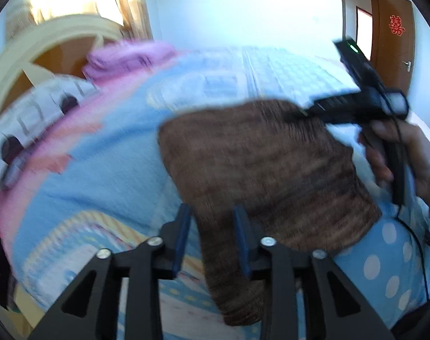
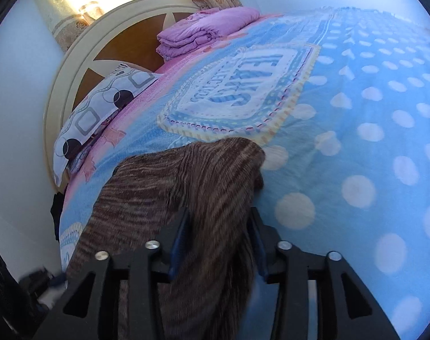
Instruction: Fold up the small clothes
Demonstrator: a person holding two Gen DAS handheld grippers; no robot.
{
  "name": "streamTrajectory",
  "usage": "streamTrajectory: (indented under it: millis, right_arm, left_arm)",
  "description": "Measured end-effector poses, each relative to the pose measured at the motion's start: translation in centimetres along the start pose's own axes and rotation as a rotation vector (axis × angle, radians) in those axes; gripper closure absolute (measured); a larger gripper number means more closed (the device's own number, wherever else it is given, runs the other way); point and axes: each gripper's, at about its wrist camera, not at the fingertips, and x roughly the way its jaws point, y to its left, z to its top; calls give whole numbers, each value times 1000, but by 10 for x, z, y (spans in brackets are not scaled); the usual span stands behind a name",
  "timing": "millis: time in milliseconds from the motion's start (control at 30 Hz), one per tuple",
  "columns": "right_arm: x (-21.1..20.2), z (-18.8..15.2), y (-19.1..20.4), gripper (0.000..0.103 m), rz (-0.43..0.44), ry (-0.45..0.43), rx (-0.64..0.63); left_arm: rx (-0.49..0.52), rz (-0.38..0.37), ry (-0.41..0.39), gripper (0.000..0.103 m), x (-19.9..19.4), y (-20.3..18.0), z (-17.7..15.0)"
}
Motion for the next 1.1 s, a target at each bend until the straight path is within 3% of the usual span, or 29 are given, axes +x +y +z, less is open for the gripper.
streamTrajectory:
  millis: [67,167,300,333,367,400,467,600,667,700,733,833,900,1000,1100]
  right_arm:
    - [-20,-8,5,52,-30,-28,-26]
    - [-54,-25,18,52,-18,-95,-44]
    - [-71,-56,45,52,29,-45,-58]
    - [-70,-65,50,52,29,-21,-67]
    - [-67,-75,54,58,3,-4,-76]
    - [-64,-82,57,83,-41,0,-88]
    - [-60,-91,54,86,-135,-2,-120]
    - [-59,-96,26,85,-115,-9,-21]
    - [-56,-102,22,82,-119,-32,-5]
    - [-56,-105,22,69,-125,-48,-5]
    - [-54,-109,23,65,-167,-66,-15]
    - [-56,-113,32,64,-191,-65,-47]
    - [-64,-114,29,62,-169,-67,1]
    - [-88,-121,35,52,-204,-124,28]
    - [-119,-127,64,44,-236,-180,-56]
  left_arm:
    - [-3,34,-59,36,-8,3,6]
    - [-2,63,-64,35,3,5,11]
    - [-27,101,-50,32,27,10,9]
    - [-32,111,-48,27,31,12,7]
    - [-34,132,-42,22,35,13,3]
    - [-33,141,-34,21,38,14,2]
    - [-48,134,-19,19,42,17,-3]
    - [-43,142,-40,16,39,11,-9]
    - [-43,171,-56,10,38,8,-10]
    - [-47,187,-64,7,38,7,-11]
    - [-55,204,-67,3,38,8,-12]
    - [-75,184,-42,3,34,13,-10]
    - [-80,175,-24,3,25,15,-9]
    - [-53,176,-68,3,-10,12,-10]
    - [-44,155,-115,1,-42,13,-8]
